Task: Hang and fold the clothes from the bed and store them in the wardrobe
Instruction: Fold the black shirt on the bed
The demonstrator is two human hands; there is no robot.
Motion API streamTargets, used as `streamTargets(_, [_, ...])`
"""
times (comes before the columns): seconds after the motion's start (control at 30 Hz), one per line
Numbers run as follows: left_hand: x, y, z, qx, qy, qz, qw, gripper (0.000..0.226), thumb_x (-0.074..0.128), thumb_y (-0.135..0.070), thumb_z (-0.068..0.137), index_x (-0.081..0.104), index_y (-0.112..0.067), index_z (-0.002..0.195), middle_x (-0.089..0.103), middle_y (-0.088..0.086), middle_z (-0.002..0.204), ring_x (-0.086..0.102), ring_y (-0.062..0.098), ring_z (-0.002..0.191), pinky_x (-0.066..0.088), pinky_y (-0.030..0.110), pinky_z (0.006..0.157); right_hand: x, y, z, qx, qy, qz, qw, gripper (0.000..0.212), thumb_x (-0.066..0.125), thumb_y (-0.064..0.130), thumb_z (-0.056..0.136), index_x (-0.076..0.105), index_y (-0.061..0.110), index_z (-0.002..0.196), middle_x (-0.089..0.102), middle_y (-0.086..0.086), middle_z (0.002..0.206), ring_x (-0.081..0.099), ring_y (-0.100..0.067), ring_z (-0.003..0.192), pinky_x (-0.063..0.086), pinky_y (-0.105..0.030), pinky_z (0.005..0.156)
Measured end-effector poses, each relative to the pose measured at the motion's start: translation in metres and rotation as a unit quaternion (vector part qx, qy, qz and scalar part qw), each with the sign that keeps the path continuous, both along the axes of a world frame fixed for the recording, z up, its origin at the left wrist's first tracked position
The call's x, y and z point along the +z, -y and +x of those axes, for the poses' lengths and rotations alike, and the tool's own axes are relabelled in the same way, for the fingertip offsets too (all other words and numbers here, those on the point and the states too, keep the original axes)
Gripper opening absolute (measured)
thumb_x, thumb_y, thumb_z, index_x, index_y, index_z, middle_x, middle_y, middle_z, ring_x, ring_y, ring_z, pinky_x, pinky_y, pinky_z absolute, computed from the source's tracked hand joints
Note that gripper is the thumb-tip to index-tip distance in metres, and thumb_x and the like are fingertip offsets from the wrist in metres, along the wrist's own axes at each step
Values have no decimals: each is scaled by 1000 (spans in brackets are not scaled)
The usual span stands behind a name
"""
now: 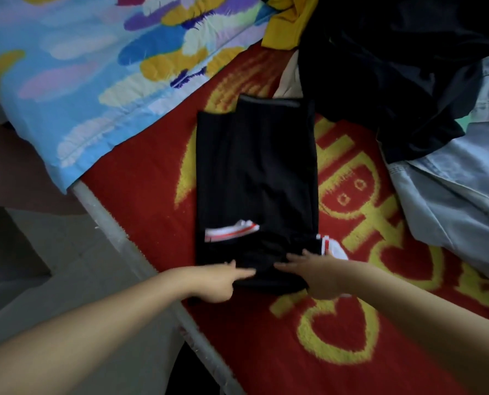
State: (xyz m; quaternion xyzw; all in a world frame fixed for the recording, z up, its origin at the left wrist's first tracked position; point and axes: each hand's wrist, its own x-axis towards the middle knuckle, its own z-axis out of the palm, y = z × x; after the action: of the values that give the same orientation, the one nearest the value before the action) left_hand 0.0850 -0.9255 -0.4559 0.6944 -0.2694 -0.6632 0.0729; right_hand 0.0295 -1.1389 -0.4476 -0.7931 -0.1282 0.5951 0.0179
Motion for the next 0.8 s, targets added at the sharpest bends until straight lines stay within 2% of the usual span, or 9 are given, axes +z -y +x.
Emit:
streamTargets(0.07, [16, -12, 3, 25, -92, 20, 995, 58, 35, 3, 81, 55, -26, 127, 57, 1, 114, 59, 18, 93, 48, 27, 75, 18, 1, -4, -48, -79, 64, 994, 74, 53, 8, 85, 26, 37, 148, 40, 2, 148, 43, -22, 132, 40, -30, 103])
streamTargets(0.17, [19, -13, 38, 93, -71, 27, 993, 23, 45, 0, 80, 59, -16, 84, 57, 0, 73, 53, 9, 54, 40, 20, 50, 33, 11, 25, -94, -25, 92, 991, 41, 52, 13, 86, 54, 22, 126, 63, 0, 118, 59, -18, 100, 46, -25, 78])
streamTargets(0.33, [-17, 1, 106, 127, 183, -29, 974, 24, 53, -8, 88, 66, -12, 107, 67, 5, 106, 61, 21, 96, 46, 28, 79, 0, 28, 77, -195, 186, 36, 962, 42, 48, 6, 86, 54, 20, 126, 62, -5, 112, 59, -24, 93, 50, -35, 79])
streamTargets(0.43, [-34, 6, 93, 113, 429, -42, 895, 38, 48, -21, 95, 51, -21, 133, 53, 6, 131, 47, 25, 122, 36, 38, 101, -25, 17, 66, -187, 288, -67, 937, 57, 44, 11, 92, 29, 22, 146, 42, -9, 140, 41, -30, 129, 35, -46, 104])
streamTargets(0.5, [-41, 4, 63, 80, 525, -105, 841, 55, 46, -35, 95, 36, -18, 146, 40, 9, 147, 34, 25, 138, 18, 48, 115, -31, 1, 42, -178, 403, -44, 897, 63, 49, 17, 90, 27, 19, 149, 32, -11, 151, 22, -29, 144, 17, -56, 112])
streamTargets(0.57, [-46, -3, 22, 54, 537, -175, 823, 71, 39, -50, 89, 29, -12, 149, 30, 14, 154, 25, 27, 144, 14, 58, 115, -32, -17, 10, -139, 466, 44, 873, 73, 63, 28, 78, 39, 18, 146, 36, -14, 151, 24, -36, 143, 19, -66, 108])
streamTargets(0.63, [-54, -16, -17, -10, 507, -179, 843, 86, 34, -63, 84, 16, -14, 152, 15, 17, 158, 10, 30, 147, 12, 64, 112, -34, -27, -23, -50, 416, 59, 906, 91, 69, 50, 68, 34, 24, 149, 29, -17, 154, 21, -43, 142, 17, -74, 104])
streamTargets(0.7, [-68, -33, -36, -66, 470, -116, 873, 97, 33, -73, 82, -17, -25, 150, -14, 14, 159, -19, 28, 145, -2, 65, 111, -42, -20, -39, -3, 339, -3, 941, 107, 65, 64, 71, 2, 33, 153, -3, -11, 160, -5, -43, 144, -1, -76, 103])
streamTargets(0.8, [-81, -41, -23, -69, 443, -36, 893, 109, 39, -76, 81, -43, -27, 135, -37, 9, 151, -38, 26, 136, -11, 65, 108, -57, -7, -32, 2, 306, -74, 949, 108, 55, 48, 90, -41, 32, 137, -48, -1, 144, -40, -39, 132, -23, -74, 93])
